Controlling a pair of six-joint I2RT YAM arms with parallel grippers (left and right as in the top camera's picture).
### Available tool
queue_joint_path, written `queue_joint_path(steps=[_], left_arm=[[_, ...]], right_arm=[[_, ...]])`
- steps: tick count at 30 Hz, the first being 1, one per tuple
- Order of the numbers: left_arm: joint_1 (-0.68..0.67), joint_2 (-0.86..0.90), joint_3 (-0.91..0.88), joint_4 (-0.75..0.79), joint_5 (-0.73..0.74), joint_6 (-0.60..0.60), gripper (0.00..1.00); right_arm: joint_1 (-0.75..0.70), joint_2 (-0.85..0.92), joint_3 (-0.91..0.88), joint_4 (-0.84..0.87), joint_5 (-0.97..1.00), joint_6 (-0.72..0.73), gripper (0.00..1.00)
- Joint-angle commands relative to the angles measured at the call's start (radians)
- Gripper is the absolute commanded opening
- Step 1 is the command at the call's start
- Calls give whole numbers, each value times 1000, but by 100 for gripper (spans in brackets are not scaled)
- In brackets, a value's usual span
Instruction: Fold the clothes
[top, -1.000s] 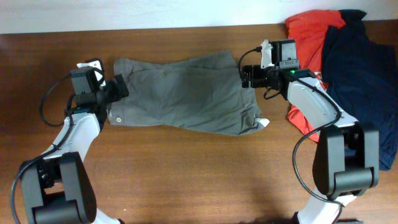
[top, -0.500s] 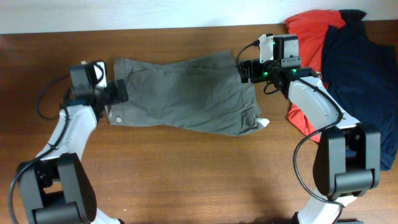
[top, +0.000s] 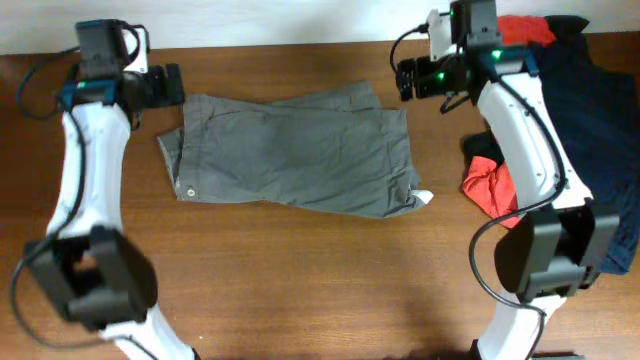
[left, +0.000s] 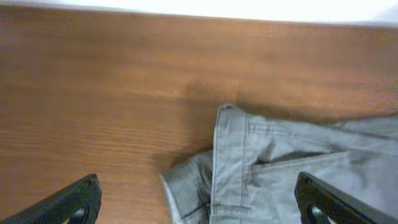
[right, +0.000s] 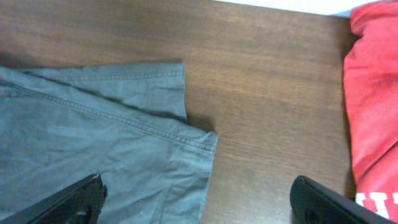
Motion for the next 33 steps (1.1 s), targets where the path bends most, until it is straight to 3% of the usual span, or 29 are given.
queue_joint_path(steps=[1, 5, 13, 18, 20, 23, 24, 29, 33], left_arm=[[-9, 158, 74, -27, 24, 34, 99], [-9, 261, 109, -12, 116, 80, 99], [-15, 357, 109, 71, 146, 86, 99], [-19, 387, 109, 108, 184, 86, 99], [-19, 387, 109, 109, 184, 86, 83], [-21, 387, 109, 113, 185, 86, 36], [-23, 387, 109, 113, 185, 85, 29], [-27, 387, 109, 112, 185, 86, 1], [-27, 383, 121, 89, 182, 81, 1]], right_arm=[[-7, 71, 49, -39, 13, -26, 99], [-7, 88, 49, -54, 13, -33, 99], [-6, 103, 49, -49, 4, -32, 100], [1, 111, 48, -51, -2, -28, 95], [2, 114, 48, -48, -2, -28, 92], [2, 116, 48, -48, -2, -24, 91], [2, 116, 48, -48, -2, -24, 91], [2, 116, 48, -48, -2, -24, 90], [2, 116, 48, -49, -2, -25, 89]])
